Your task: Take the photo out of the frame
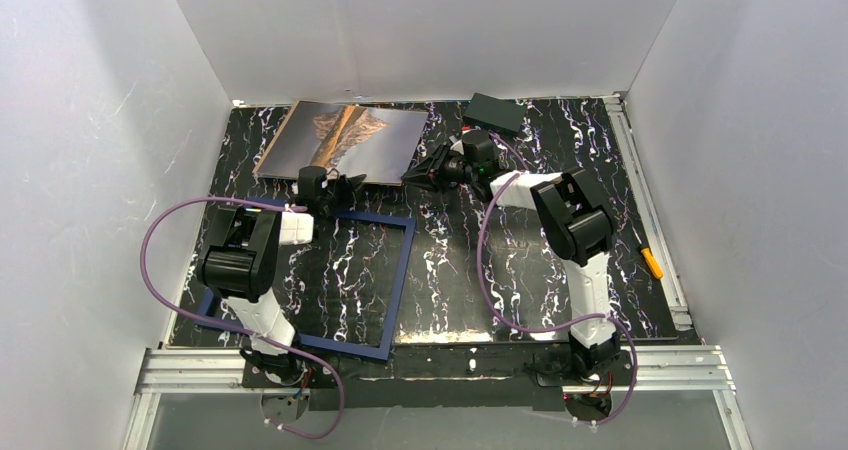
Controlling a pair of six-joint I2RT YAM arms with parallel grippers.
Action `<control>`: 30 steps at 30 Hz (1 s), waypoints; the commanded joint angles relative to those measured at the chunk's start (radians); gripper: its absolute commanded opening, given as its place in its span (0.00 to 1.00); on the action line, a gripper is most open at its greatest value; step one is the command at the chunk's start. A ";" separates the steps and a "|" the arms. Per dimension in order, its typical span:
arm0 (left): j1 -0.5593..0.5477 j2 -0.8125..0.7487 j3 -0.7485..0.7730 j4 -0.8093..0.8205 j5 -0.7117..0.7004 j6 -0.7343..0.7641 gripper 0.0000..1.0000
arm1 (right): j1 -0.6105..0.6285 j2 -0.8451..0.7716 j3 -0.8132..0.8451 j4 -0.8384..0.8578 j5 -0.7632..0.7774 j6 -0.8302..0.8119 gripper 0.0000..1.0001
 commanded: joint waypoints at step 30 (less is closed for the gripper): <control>-0.009 -0.001 -0.022 -0.037 0.040 -0.028 0.00 | 0.024 0.131 0.161 0.026 0.062 0.033 0.12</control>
